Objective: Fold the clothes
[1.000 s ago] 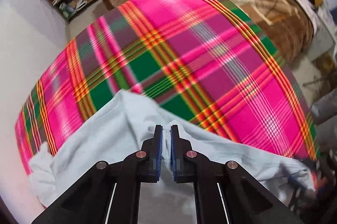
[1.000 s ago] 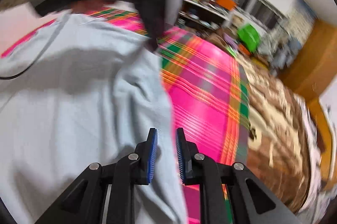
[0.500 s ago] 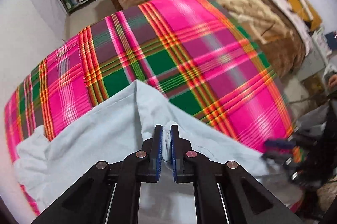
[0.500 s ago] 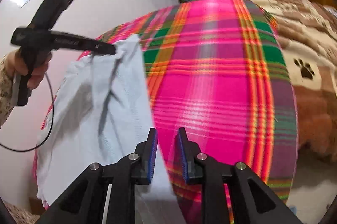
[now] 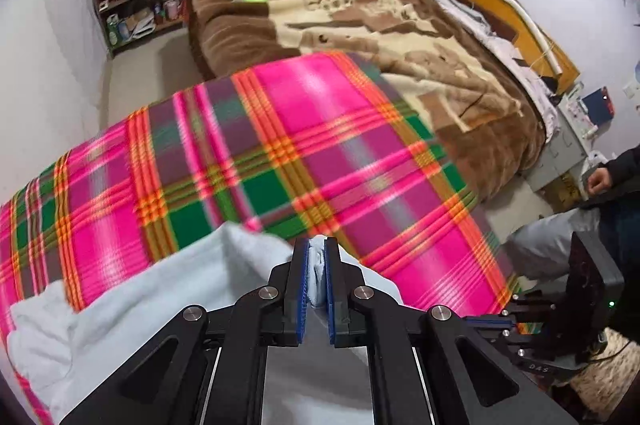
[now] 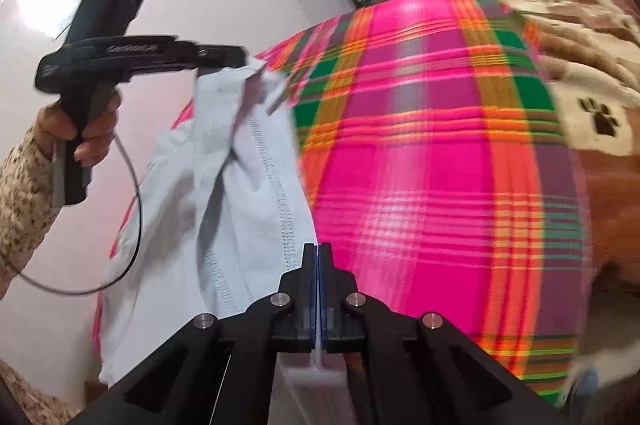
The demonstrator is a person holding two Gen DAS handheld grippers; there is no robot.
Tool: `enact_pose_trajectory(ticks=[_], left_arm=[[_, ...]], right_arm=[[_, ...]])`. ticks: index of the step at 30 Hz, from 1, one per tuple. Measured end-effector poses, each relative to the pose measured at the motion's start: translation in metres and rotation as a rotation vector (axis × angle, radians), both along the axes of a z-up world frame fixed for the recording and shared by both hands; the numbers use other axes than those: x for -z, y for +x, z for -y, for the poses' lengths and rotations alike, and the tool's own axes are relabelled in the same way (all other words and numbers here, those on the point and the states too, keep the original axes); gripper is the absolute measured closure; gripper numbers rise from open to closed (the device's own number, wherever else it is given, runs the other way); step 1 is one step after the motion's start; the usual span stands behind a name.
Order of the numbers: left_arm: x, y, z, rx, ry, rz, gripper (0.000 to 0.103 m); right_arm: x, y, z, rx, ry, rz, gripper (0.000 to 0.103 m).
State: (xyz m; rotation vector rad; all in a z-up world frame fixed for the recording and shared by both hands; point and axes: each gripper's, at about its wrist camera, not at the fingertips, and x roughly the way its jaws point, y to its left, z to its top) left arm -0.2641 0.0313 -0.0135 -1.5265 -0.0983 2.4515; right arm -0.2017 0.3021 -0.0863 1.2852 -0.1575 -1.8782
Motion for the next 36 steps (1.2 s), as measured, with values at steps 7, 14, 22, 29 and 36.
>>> enact_pose_trajectory(ticks=[7, 14, 22, 29, 36], left_arm=[[-0.008, -0.017, -0.024, 0.032, 0.006, -0.031, 0.095], [-0.009, -0.027, -0.027, 0.021, 0.021, -0.034, 0.095], [-0.009, -0.026, -0.023, 0.014, 0.034, -0.034, 0.096], [-0.016, -0.018, -0.013, 0.007, 0.041, -0.052, 0.096], [-0.007, -0.018, -0.008, -0.016, 0.036, -0.024, 0.096]], right_arm=[[0.006, -0.02, -0.029, 0.082, -0.062, 0.033, 0.102], [0.027, -0.054, -0.035, 0.087, -0.179, 0.142, 0.069], [0.035, -0.07, -0.013, -0.041, -0.214, 0.155, 0.064], [0.039, -0.077, 0.013, -0.185, -0.186, 0.143, 0.065], [0.046, -0.078, 0.004, -0.191, -0.154, 0.158, 0.1]])
